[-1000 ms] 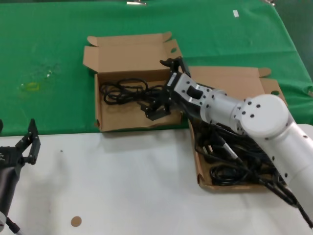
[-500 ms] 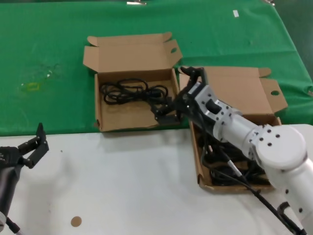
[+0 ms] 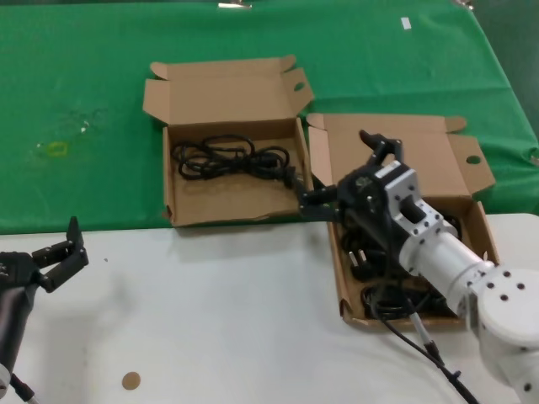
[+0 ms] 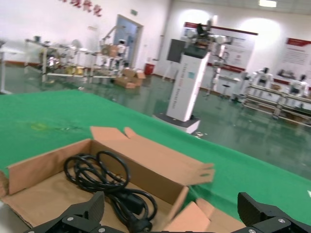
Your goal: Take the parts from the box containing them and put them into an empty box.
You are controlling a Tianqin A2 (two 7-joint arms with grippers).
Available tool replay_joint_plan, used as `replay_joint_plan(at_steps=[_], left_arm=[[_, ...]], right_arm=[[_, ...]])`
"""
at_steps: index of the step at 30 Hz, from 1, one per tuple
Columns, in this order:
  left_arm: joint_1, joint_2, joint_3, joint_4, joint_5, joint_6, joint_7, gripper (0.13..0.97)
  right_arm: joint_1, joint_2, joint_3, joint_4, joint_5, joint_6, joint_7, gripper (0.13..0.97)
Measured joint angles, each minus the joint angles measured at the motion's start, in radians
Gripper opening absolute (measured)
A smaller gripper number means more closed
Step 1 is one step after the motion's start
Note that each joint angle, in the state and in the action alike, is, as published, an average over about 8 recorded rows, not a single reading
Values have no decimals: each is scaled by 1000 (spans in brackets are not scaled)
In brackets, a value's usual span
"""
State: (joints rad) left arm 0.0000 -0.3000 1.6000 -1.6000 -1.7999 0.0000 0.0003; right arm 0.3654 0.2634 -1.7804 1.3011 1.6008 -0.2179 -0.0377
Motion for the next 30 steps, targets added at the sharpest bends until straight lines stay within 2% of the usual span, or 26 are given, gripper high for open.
replay_joint_plan(at_steps=[6, 22, 30], left_arm=[[0, 0, 0, 0, 0, 0, 0, 948], [0, 0, 0, 0, 0, 0, 0, 966], [0, 0, 0, 0, 0, 0, 0, 966]], right_arm=[[-83, 8, 41, 68, 45, 50, 9, 966], [-299, 30, 148, 244, 163, 178, 31, 966], [-330, 33, 163, 270, 180, 197, 34, 966]])
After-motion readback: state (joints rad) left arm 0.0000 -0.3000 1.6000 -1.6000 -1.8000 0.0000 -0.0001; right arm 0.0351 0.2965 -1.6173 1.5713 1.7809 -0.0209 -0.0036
